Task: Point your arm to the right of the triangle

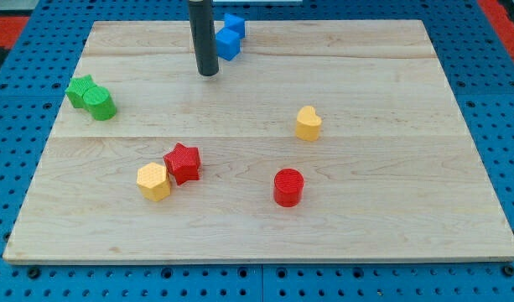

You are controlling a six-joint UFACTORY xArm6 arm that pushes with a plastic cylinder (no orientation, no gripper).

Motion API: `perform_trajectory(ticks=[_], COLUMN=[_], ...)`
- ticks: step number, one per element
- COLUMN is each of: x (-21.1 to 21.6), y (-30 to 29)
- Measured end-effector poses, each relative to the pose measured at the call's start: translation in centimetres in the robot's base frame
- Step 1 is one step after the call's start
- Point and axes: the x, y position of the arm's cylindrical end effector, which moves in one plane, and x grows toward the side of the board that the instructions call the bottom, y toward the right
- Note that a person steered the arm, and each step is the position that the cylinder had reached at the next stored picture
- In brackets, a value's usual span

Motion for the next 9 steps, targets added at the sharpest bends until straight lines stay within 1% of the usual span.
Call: perform_trajectory(ticks=[2,4,5,6,7,8,9], x=[1.6,1.6,1.3,-1.8,-8.1,-11.9,-12.0], y=[0.0,0.3,4.2,12.3,16.3,16.0,15.5])
